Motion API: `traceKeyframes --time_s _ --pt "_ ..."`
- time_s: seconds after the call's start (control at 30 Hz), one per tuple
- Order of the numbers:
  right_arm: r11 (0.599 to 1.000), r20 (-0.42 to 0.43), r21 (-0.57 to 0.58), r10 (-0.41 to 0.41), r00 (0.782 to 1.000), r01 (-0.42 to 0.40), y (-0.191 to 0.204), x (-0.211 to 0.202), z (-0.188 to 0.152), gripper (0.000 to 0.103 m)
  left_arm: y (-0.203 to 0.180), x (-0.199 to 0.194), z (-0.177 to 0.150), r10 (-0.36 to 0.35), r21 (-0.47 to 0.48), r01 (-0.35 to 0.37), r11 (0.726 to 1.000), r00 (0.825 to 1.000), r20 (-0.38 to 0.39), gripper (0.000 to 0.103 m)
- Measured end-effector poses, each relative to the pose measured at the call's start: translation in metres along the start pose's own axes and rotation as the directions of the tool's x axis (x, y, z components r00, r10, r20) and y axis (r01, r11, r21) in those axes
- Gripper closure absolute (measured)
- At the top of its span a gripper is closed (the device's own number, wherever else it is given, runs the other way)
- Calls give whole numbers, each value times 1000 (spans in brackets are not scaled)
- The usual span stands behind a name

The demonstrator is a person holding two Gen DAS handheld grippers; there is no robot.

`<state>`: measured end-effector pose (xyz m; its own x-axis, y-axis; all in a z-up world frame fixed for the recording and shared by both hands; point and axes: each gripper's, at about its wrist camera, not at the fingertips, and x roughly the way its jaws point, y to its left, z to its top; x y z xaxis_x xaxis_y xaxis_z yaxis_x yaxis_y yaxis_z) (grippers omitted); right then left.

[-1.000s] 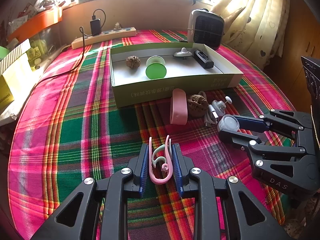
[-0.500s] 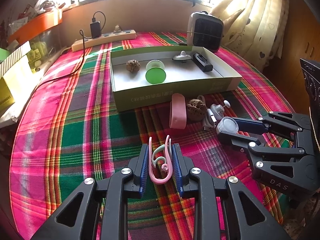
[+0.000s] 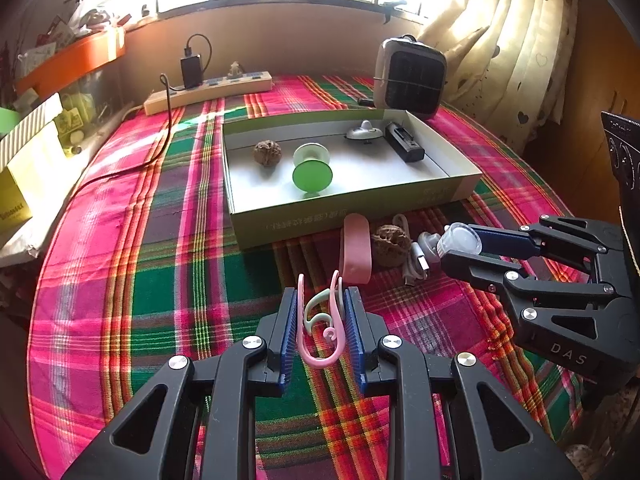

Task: Organize objects
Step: 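Carry the pink clip with the left tool while the right tool carries the white cup over the box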

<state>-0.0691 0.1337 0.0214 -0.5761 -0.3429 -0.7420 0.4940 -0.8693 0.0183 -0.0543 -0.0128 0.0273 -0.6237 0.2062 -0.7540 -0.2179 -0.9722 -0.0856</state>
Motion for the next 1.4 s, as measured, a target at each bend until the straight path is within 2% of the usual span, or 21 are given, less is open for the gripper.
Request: traceKeyframes --time_s 0.7,1.4 --pt "1000 52 -30 7 999 -5 -34 2 59 74 5 9 41 19 -25 -18 1000 999 45 82" --pt "993 -36 -64 93 995 -95 -53 76 122 74 17 44 69 75 -58 -74 996 997 21 82"
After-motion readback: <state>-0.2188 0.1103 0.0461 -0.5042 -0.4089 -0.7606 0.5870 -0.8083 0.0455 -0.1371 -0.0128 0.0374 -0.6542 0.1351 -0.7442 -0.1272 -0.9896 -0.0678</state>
